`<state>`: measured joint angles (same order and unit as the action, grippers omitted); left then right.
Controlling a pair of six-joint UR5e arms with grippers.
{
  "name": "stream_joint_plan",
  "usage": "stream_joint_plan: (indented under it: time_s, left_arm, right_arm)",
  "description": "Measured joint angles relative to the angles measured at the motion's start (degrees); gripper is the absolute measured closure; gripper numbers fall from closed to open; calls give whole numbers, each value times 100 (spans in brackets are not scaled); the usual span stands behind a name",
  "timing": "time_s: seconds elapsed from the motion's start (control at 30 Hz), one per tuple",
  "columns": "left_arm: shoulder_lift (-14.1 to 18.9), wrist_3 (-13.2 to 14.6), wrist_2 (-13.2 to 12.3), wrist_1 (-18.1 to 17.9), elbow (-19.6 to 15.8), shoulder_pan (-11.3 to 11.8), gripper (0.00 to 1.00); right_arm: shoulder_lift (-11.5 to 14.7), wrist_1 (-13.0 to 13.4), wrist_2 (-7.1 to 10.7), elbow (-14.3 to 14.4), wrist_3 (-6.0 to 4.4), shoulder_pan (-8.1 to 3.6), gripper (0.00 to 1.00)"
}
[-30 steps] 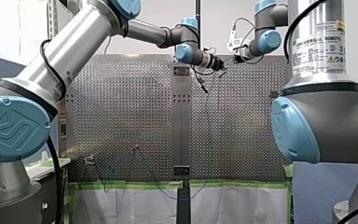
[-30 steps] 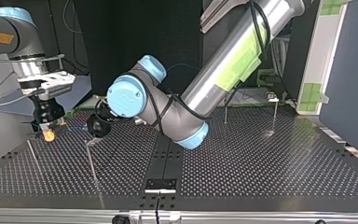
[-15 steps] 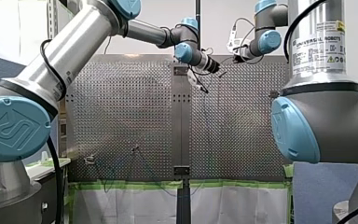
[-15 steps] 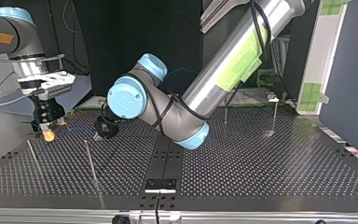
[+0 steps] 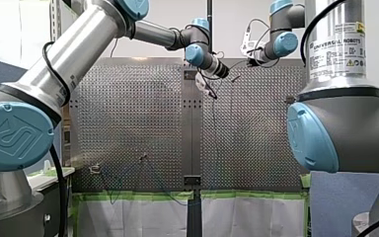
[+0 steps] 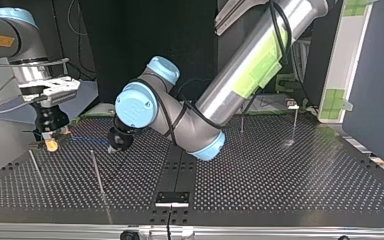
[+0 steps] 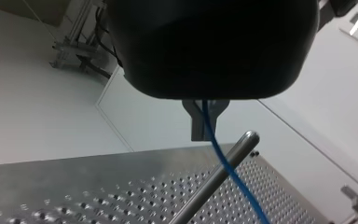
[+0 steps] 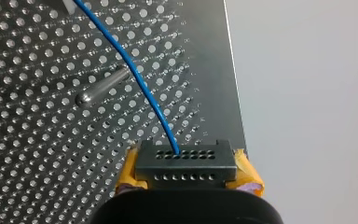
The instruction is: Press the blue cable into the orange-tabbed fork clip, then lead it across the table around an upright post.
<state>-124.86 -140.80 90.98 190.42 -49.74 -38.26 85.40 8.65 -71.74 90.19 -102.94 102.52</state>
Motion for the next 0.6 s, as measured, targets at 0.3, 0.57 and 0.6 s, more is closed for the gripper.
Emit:
stream_joint_plan:
  time_s: [0.3, 0.57, 0.6]
  left_arm:
    - [10, 517, 517, 17, 55, -6, 100]
    - [5, 991, 990, -336, 96, -6, 100]
    - [5, 1064, 1063, -408, 96, -4, 100]
  right_arm:
    - [-14, 16, -10, -3, 0, -27, 100]
    - [-143, 40, -16, -58, 13, -65, 100]
    - [-155, 40, -16, -74, 11, -70, 100]
